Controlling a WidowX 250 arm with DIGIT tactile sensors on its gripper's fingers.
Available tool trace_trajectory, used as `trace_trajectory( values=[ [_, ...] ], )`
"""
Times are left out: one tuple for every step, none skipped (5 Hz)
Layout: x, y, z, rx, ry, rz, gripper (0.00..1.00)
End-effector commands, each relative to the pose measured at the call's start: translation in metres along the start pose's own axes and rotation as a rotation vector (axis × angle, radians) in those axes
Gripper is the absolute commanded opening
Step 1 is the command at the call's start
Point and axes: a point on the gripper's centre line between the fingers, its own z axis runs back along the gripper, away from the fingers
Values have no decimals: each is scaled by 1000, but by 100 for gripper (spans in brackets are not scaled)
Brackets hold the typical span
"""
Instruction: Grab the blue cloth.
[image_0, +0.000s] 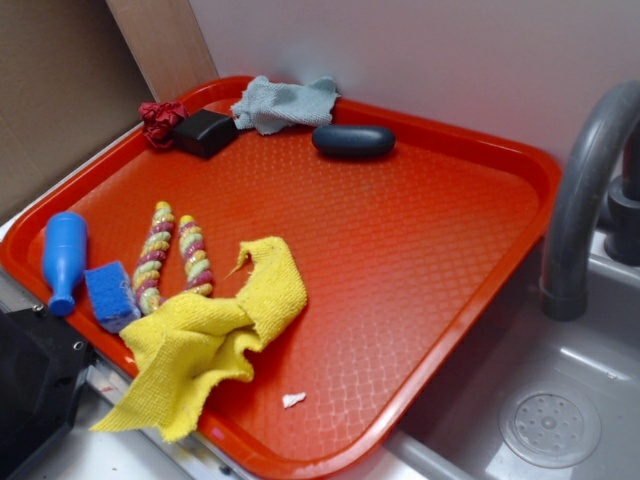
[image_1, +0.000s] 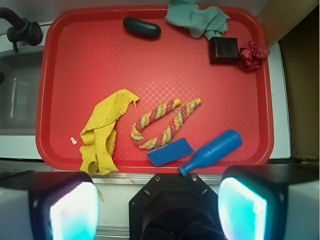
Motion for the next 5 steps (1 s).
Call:
trace_trajectory(
  values=[
    [0,0,0,0,0,0,100],
    [45,16,-50,178,-149,-18,100],
    [94,38,-89,147,-207,-146,100],
    [141,61,-132,144,-222,-181,100],
    [141,61,-132,144,-222,-181,100]
  ],
)
